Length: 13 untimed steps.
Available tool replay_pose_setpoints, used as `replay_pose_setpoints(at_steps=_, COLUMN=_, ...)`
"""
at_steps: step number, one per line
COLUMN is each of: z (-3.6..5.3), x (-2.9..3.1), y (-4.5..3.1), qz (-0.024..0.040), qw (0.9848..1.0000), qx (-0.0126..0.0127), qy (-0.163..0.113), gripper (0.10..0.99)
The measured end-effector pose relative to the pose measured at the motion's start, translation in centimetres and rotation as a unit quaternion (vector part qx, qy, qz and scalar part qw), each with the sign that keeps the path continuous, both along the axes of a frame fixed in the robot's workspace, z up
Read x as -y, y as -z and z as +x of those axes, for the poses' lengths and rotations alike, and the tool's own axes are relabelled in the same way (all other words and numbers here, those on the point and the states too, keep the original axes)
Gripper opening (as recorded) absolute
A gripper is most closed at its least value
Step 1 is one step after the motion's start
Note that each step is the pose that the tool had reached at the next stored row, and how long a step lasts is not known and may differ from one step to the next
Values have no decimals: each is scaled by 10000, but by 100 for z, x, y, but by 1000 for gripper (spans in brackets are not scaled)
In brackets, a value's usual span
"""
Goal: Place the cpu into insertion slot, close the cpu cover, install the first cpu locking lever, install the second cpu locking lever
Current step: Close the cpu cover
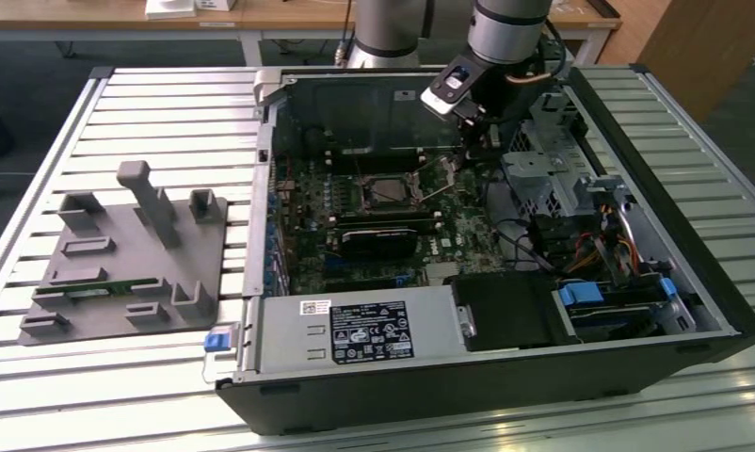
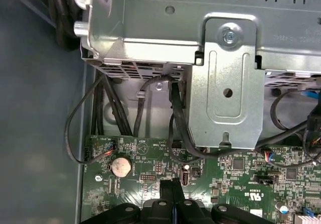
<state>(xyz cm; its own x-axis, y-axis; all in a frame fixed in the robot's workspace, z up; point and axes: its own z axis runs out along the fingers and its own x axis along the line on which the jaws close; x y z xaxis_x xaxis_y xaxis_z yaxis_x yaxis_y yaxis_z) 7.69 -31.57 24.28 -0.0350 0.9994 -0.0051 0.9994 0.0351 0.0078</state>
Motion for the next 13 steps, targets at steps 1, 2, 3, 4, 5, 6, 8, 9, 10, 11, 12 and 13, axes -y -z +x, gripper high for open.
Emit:
replay_pose_setpoints(at_steps=1, z=0, x=0, y=11, qz=0, qw=10000, qx=-6, qy=1, gripper=106)
replay_pose_setpoints(at_steps=2, z=0, x=0, y=20, qz=1, qw=10000, qx=-10, qy=1, gripper=106)
replay_pose_setpoints(at_steps=3, z=0, x=0, y=27, qz=1, qw=10000, qx=-12, qy=1, gripper=106)
replay_pose_setpoints(at_steps=4, z=0, x=0, y=29, qz=0, qw=10000, qx=-14, qy=1, gripper=106)
replay_pose_setpoints(at_steps=5, z=-2, x=0, y=29, qz=-1, qw=10000, qx=-14, qy=1, gripper=106)
replay_pose_setpoints(at_steps=6, z=-7, x=0, y=31, qz=0, qw=10000, qx=-14, qy=0, gripper=106)
replay_pose_setpoints(at_steps=8, z=-26, x=0, y=32, qz=0, qw=10000, qx=-14, qy=0, gripper=106)
replay_pose_setpoints(at_steps=9, z=-38, x=0, y=33, qz=0, qw=10000, qx=-14, qy=0, gripper=106)
replay_pose_setpoints(at_steps=10, z=-50, x=0, y=33, qz=0, qw=10000, qx=-15, qy=0, gripper=106)
replay_pose_setpoints(at_steps=11, z=-58, x=0, y=32, qz=0, qw=10000, qx=-14, qy=0, gripper=106)
replay_pose_setpoints(at_steps=12, z=-68, x=0, y=32, qz=0, qw=10000, qx=-15, qy=0, gripper=106)
replay_pose_setpoints(at_steps=13, z=-78, x=0, y=33, qz=0, qw=10000, qx=-14, qy=0, gripper=106)
